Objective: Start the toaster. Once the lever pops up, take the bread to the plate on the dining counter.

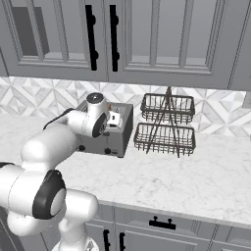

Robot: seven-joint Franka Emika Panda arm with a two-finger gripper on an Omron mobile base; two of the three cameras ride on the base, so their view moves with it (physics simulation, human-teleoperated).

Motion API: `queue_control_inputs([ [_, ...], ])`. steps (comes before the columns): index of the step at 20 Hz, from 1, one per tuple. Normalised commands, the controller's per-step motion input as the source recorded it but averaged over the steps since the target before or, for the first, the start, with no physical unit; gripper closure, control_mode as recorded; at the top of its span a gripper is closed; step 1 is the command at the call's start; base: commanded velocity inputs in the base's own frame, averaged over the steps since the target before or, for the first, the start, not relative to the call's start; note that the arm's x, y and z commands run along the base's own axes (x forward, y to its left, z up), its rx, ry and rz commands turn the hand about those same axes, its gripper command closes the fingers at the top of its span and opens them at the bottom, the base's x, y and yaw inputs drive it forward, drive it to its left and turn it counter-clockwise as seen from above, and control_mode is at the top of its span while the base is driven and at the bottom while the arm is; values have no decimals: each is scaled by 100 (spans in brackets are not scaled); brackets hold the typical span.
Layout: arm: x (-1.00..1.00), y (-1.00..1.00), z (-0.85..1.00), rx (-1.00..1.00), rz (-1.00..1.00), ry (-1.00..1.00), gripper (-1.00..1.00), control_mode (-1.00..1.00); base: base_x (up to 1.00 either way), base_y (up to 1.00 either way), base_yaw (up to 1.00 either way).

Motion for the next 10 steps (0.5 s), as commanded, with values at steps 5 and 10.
queue_control_inputs([
  [5, 25, 0, -12, 0, 0, 0, 100, -100, 0, 0, 0],
  [10, 20, 0, -15, 0, 0, 0, 100, -100, 0, 0, 0],
])
